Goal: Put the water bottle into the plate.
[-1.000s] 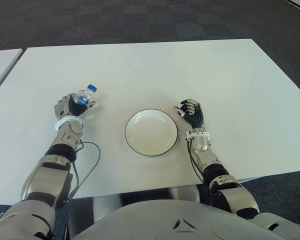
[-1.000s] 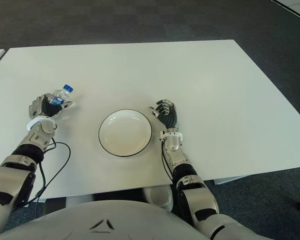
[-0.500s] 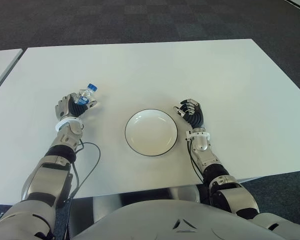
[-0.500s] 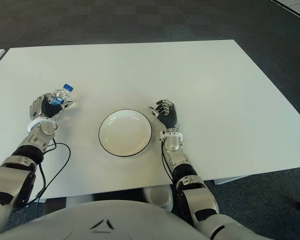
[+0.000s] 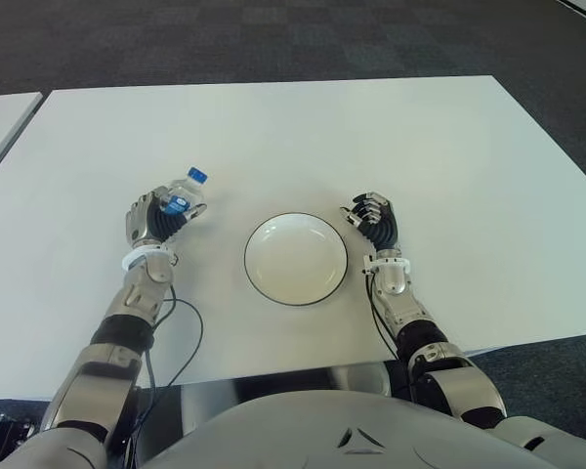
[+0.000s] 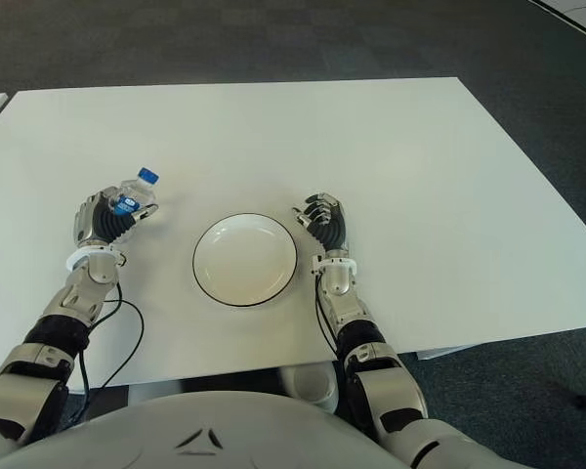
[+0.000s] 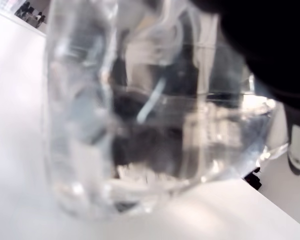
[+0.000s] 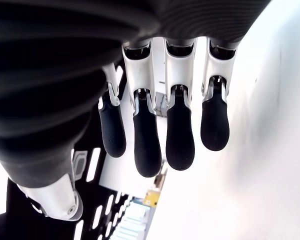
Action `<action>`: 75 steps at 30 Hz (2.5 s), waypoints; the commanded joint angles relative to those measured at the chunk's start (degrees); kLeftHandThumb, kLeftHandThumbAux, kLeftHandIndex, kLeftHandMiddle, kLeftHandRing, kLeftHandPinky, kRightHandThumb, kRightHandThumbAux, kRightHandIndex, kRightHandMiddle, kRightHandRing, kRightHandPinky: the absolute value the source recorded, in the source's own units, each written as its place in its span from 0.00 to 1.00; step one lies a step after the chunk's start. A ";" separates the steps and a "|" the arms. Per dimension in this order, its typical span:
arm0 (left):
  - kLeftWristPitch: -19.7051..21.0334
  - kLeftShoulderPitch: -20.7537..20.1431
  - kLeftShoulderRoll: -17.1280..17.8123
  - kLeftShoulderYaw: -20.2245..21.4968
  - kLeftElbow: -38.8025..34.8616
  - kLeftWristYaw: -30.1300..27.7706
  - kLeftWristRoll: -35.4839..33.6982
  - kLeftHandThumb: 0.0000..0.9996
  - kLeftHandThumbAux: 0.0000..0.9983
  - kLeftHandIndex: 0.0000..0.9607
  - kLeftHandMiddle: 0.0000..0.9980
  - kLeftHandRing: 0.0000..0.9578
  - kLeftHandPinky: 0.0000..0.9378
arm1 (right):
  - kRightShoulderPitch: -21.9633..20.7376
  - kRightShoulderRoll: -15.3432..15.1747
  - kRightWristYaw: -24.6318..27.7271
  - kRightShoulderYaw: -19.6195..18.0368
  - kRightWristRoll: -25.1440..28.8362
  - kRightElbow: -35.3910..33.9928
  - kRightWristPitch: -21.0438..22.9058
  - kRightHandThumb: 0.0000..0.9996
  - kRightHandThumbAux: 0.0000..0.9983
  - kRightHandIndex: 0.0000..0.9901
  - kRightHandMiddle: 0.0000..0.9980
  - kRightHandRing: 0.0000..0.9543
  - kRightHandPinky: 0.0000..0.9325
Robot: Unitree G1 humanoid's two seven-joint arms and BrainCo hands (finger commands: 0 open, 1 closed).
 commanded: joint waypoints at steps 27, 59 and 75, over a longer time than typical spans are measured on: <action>-8.21 10.02 -3.40 -0.52 -33.38 -7.75 1.60 0.85 0.67 0.41 0.53 0.92 0.88 | 0.55 -0.23 1.38 -0.29 0.67 0.67 1.44 0.71 0.73 0.44 0.60 0.64 0.66; -11.24 5.24 -6.71 -17.91 -24.05 -15.57 17.79 0.85 0.67 0.41 0.54 0.91 0.90 | 0.49 -0.72 1.31 0.03 0.17 0.58 2.29 0.71 0.73 0.44 0.60 0.64 0.66; -13.43 -0.19 -6.43 -23.75 -10.34 -11.07 23.39 0.85 0.67 0.41 0.54 0.90 0.89 | 0.50 -0.59 1.25 -0.24 0.56 0.97 1.21 0.71 0.73 0.44 0.60 0.65 0.66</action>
